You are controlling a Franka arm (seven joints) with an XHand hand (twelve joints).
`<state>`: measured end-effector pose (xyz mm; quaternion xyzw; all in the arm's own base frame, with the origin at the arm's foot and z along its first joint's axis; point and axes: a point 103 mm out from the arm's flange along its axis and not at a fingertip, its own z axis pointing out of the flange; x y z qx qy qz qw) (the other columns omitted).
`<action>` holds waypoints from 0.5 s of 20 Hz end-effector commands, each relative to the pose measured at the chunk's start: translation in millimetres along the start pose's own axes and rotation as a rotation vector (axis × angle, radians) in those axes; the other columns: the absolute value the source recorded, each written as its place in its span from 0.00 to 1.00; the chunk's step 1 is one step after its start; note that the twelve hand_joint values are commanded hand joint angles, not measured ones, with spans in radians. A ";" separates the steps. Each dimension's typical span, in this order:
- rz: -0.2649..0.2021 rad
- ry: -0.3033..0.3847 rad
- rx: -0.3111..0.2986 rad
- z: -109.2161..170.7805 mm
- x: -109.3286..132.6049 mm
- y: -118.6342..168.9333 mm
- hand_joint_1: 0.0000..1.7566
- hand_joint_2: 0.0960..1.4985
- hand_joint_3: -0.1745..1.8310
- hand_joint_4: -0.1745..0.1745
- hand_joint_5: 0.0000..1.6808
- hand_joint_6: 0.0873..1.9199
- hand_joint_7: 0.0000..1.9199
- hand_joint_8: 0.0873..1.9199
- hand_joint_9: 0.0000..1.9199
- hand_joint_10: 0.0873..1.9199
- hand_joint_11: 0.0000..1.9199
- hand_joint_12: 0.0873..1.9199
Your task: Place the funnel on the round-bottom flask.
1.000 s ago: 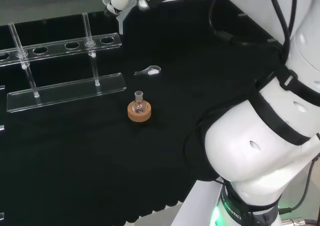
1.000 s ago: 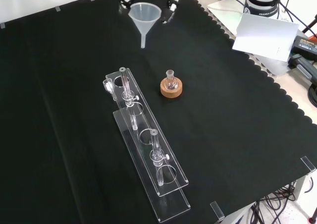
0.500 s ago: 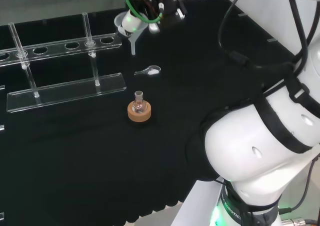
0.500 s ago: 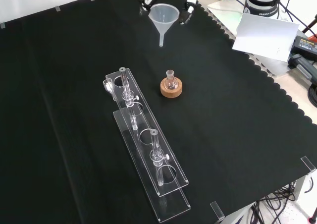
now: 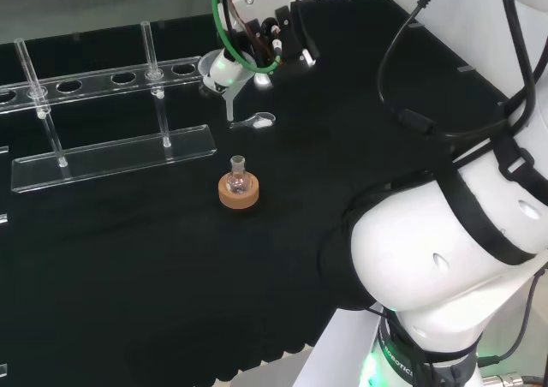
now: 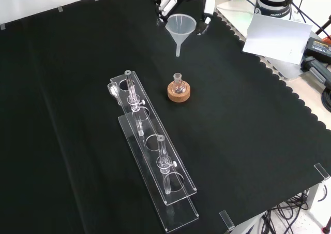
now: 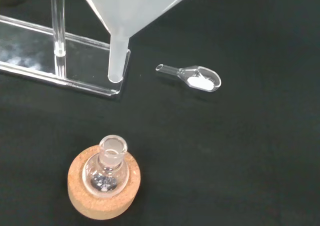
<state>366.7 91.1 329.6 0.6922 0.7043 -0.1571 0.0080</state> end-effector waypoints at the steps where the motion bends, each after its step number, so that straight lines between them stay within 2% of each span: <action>1: -0.001 0.001 0.005 5.0 14.2 4.4 0.48 0.44 0.36 0.65 0.53 0.37 0.50 0.37 0.53 0.22 0.34 0.63; 8: -0.003 -0.001 0.056 29.3 5.8 17.4 0.48 0.44 0.36 0.64 0.53 0.37 0.50 0.37 0.53 0.22 0.34 0.63; 10: -0.003 -0.013 0.053 29.5 12.4 19.5 0.48 0.44 0.36 0.64 0.53 0.37 0.50 0.37 0.53 0.22 0.34 0.63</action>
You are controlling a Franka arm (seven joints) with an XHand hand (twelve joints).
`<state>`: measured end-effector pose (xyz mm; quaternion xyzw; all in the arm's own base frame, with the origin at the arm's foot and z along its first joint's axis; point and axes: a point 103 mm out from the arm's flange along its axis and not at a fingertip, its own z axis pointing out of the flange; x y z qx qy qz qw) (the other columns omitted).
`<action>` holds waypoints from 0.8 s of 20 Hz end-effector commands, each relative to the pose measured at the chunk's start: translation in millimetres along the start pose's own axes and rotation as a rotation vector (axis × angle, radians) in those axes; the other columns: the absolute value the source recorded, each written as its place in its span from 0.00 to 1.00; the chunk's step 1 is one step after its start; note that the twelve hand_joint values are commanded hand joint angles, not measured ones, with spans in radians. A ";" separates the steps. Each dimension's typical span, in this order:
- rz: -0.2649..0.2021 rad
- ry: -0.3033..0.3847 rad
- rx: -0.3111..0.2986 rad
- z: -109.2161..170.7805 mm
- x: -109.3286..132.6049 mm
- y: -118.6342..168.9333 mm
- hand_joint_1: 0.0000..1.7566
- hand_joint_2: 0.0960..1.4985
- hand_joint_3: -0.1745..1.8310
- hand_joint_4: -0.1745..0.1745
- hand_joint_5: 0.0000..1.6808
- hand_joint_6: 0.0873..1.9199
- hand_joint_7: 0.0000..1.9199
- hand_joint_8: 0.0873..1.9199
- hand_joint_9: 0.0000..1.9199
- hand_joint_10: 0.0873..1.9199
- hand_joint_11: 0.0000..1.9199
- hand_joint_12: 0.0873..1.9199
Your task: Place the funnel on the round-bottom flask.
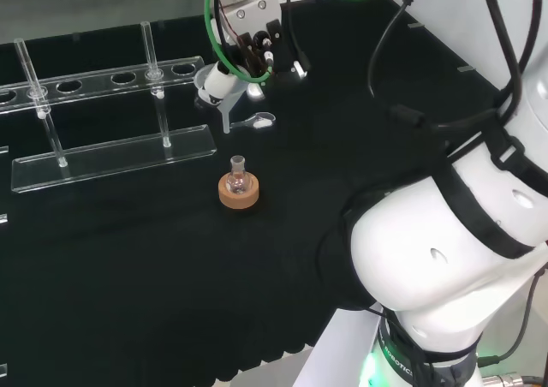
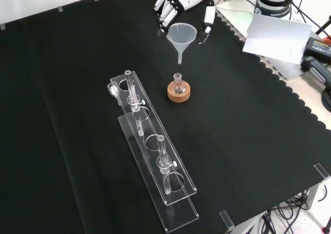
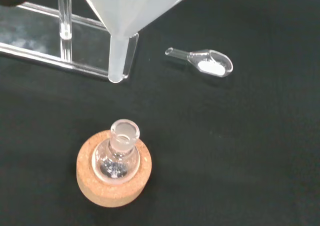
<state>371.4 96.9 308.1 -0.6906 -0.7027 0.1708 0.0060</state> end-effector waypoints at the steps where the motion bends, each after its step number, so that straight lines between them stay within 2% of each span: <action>1: 0.001 -0.013 0.014 10.6 4.1 11.0 0.48 0.44 0.36 0.64 0.53 0.37 0.50 0.37 0.53 0.22 0.34 0.63; 8: -0.001 0.004 0.035 25.0 -3.6 14.3 0.48 0.44 0.36 0.64 0.53 0.37 0.50 0.37 0.53 0.22 0.34 0.63; 11: 0.004 -0.006 0.043 21.8 6.2 15.4 0.48 0.44 0.36 0.64 0.53 0.37 0.49 0.37 0.53 0.22 0.34 0.63; 16: 0.001 -0.001 0.043 28.4 0.1 14.4 0.48 0.43 0.36 0.64 0.53 0.37 0.49 0.37 0.53 0.22 0.34 0.63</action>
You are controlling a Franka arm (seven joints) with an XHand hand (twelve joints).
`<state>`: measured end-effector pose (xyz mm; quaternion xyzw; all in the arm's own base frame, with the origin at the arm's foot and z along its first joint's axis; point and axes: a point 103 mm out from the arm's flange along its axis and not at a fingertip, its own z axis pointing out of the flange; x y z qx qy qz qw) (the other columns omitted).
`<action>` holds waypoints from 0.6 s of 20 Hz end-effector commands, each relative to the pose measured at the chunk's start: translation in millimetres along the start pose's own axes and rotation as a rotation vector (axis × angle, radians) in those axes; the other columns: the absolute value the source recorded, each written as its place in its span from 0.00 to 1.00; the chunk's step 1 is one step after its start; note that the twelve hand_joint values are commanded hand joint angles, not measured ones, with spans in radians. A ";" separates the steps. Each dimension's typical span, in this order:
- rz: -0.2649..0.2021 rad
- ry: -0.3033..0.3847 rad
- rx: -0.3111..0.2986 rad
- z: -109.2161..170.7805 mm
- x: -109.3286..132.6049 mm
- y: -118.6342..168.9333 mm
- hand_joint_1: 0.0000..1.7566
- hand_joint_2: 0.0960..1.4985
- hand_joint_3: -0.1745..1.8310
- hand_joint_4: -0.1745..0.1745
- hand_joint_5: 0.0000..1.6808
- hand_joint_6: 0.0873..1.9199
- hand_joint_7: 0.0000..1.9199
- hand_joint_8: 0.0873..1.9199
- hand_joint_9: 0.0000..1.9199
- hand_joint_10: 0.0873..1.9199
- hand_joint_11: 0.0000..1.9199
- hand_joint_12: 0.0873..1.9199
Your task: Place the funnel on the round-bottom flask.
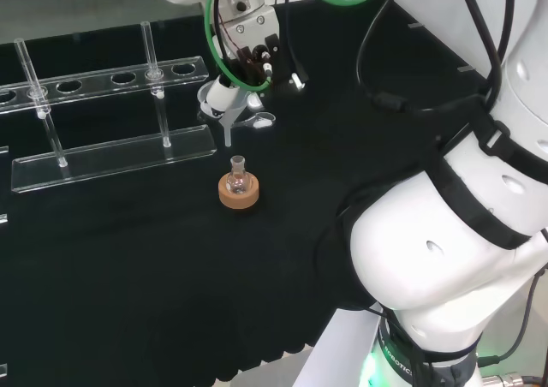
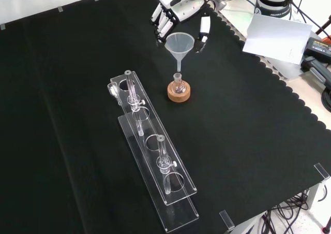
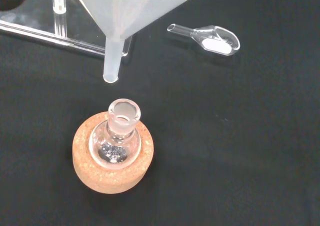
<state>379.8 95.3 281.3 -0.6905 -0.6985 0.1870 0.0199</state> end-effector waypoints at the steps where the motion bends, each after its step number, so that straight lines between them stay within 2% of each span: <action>1: -0.001 0.004 0.002 7.8 -5.9 0.8 0.48 0.43 0.36 0.64 0.53 0.37 0.49 0.37 0.53 0.22 0.34 0.63; 3: -0.002 0.009 0.003 13.6 -8.4 2.6 0.48 0.43 0.37 0.64 0.53 0.37 0.49 0.37 0.53 0.22 0.34 0.63; 6: 0.001 -0.009 0.011 10.5 1.3 3.7 0.48 0.43 0.37 0.64 0.53 0.37 0.49 0.37 0.53 0.22 0.34 0.63; 10: 0.001 0.007 0.017 17.2 -4.3 1.4 0.48 0.43 0.37 0.64 0.53 0.37 0.49 0.37 0.53 0.22 0.34 0.63; 12: 0.002 -0.011 0.025 16.2 1.6 2.7 0.48 0.43 0.37 0.64 0.53 0.37 0.49 0.37 0.53 0.22 0.34 0.63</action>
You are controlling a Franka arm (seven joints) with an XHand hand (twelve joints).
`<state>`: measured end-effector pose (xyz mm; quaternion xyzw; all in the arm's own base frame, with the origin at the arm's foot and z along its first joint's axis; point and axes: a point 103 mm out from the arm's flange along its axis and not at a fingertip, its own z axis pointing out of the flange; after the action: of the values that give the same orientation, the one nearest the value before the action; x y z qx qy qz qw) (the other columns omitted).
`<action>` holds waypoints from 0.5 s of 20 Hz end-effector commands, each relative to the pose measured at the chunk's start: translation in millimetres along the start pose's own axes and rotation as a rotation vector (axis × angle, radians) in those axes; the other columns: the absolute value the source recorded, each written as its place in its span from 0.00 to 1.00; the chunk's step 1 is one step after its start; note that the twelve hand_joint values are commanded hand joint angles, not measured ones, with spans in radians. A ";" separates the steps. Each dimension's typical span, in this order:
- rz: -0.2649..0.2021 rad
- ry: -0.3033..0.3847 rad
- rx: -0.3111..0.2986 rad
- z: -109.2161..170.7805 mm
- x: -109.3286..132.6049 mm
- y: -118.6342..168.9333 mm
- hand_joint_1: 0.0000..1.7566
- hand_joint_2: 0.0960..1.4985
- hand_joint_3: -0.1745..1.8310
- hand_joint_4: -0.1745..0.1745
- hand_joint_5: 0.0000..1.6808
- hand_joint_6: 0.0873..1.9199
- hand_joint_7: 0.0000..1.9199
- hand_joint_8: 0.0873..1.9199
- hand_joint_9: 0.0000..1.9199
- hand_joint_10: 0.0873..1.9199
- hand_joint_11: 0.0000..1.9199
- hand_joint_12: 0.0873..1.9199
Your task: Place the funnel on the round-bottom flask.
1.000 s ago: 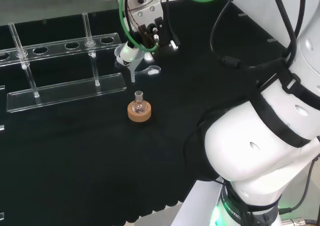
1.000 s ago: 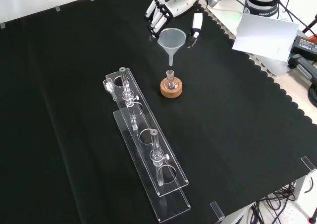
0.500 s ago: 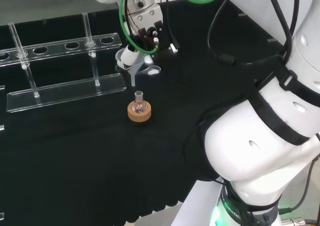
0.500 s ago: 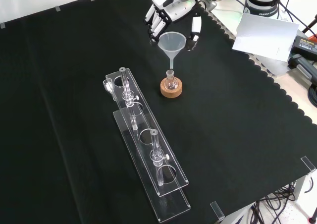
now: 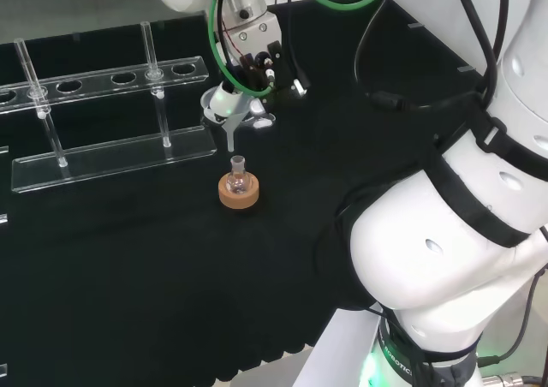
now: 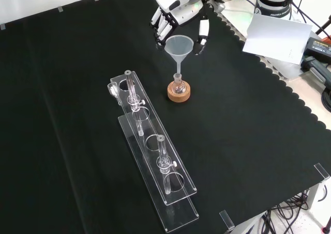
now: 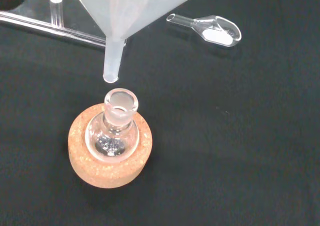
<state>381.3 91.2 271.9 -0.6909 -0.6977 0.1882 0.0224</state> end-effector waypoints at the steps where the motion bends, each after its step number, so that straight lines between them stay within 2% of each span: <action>1: 0.001 -0.014 0.021 7.4 3.9 -1.4 0.48 0.43 0.37 0.64 0.53 0.37 0.49 0.37 0.53 0.22 0.34 0.63; 5: 0.027 -0.012 0.029 9.9 4.1 -1.3 0.48 0.43 0.37 0.64 0.53 0.37 0.49 0.38 0.53 0.22 0.34 0.63; 9: -0.023 0.012 0.001 11.7 4.7 -1.3 0.48 0.43 0.37 0.64 0.53 0.37 0.49 0.38 0.53 0.22 0.34 0.63; 10: 0.018 0.005 0.003 13.3 3.6 -2.0 0.48 0.43 0.37 0.64 0.53 0.37 0.49 0.38 0.53 0.22 0.34 0.63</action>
<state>377.5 92.8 262.6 -0.6973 -0.6886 0.1974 0.0249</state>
